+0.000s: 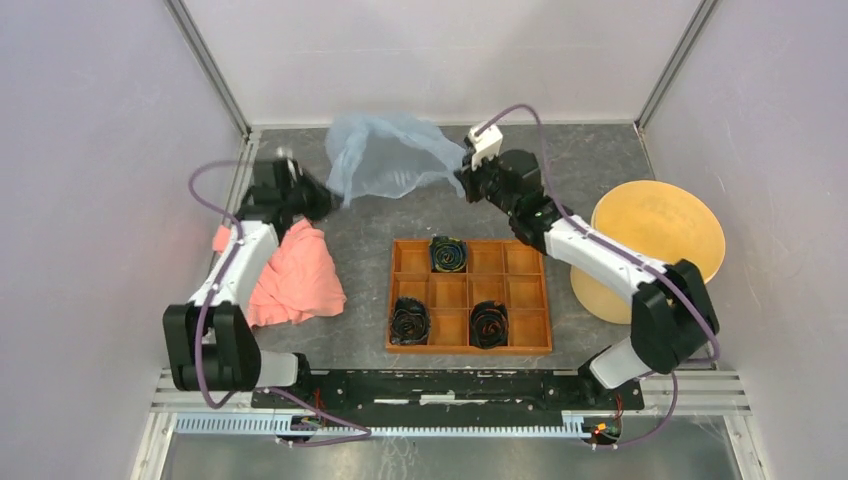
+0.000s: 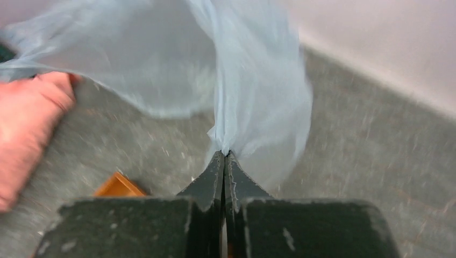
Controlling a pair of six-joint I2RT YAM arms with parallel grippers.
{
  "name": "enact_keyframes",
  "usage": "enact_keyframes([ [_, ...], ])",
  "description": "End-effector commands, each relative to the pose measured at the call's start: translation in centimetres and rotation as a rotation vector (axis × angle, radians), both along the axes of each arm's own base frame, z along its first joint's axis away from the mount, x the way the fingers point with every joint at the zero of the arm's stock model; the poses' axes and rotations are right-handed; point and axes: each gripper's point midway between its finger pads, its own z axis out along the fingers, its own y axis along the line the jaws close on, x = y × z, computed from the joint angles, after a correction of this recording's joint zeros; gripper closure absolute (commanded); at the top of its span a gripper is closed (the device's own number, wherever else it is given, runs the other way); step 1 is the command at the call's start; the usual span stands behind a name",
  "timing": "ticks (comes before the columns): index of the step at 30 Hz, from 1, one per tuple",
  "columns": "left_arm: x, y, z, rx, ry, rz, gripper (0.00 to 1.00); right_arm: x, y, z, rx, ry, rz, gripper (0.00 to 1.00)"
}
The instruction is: Put the trash bags into the trash bin
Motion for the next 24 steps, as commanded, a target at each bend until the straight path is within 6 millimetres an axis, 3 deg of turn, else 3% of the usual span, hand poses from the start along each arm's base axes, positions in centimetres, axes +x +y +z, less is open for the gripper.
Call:
enact_keyframes([
  [1,1.0,-3.9,25.8,-0.156,-0.659,-0.214,0.98,-3.4,0.3,22.2,0.295,-0.381,0.106,0.99],
  [3,-2.8,-4.8,36.3,-0.17,-0.921,-0.288,0.98,-6.7,-1.0,30.0,0.351,-0.54,0.146,1.0],
  [4,-5.9,-5.2,41.7,-0.178,-1.076,-0.329,0.98,-9.6,-1.7,33.8,0.376,-0.638,0.193,1.0],
  [5,-10.5,-5.7,47.4,-0.168,-1.299,-0.388,0.98,-13.1,-1.9,36.8,0.389,-0.748,0.246,1.0],
  [6,-14.6,-5.8,50.8,-0.154,-1.442,-0.409,0.98,-17.4,-2.8,39.5,0.423,-0.874,0.295,1.0],
  [7,-20.5,-5.3,54.3,-0.123,-1.652,-0.396,0.98,-20.9,-3.1,40.2,0.447,-0.97,0.357,0.99],
  [8,-23.7,-4.4,55.5,-0.101,-1.756,-0.336,0.98,-23.6,-4.1,40.4,0.49,-1.051,0.396,1.0],
  [9,-24.5,-3.3,55.6,-0.078,-1.783,-0.247,0.98,-24.7,-5.0,40.2,0.521,-1.087,0.397,1.0],
  [10,-23.9,-2.4,54.8,-0.049,-1.745,-0.172,0.98,-24.7,-5.5,39.3,0.536,-1.09,0.37,1.0],
  [11,-21.6,-1.5,52.9,0.014,-1.663,-0.106,0.98,-23.5,-5.5,38.1,0.525,-1.067,0.325,1.0],
  [13,-14.9,0.1,46.2,0.076,-1.427,-0.004,0.98,-19.1,-4.0,34.4,0.472,-0.952,0.22,1.0],
  [14,-10.7,1.1,41.2,0.097,-1.263,0.056,0.98,-15.8,-2.8,31.5,0.422,-0.869,0.148,1.0],
  [16,-3.2,2.9,28.6,0.174,-0.847,0.124,0.98,-9.5,0.4,25.1,0.296,-0.678,0.081,1.0],
  [18,0.5,3.0,16.6,0.21,-0.476,0.074,0.98,-4.0,3.2,17.6,0.173,-0.461,0.06,1.0],
  [19,1.0,2.4,12.4,0.181,-0.35,0.026,0.98,-2.1,3.7,14.2,0.134,-0.362,0.049,1.0],
  [20,1.5,1.3,9.8,0.141,-0.29,-0.036,0.98,-0.9,4.2,11.0,0.123,-0.256,0.052,1.0],
  [21,1.6,0.7,8.6,0.114,-0.263,-0.064,0.98,-0.3,4.1,8.9,0.15,-0.173,0.074,1.0],
  [22,2.0,0.5,9.0,0.099,-0.286,-0.068,0.98,-0.7,4.2,8.3,0.189,-0.142,0.125,1.0],
  [24,2.4,0.3,13.8,0.084,-0.431,-0.052,0.98,-1.8,3.1,10.5,0.254,-0.196,0.129,0.99],
])
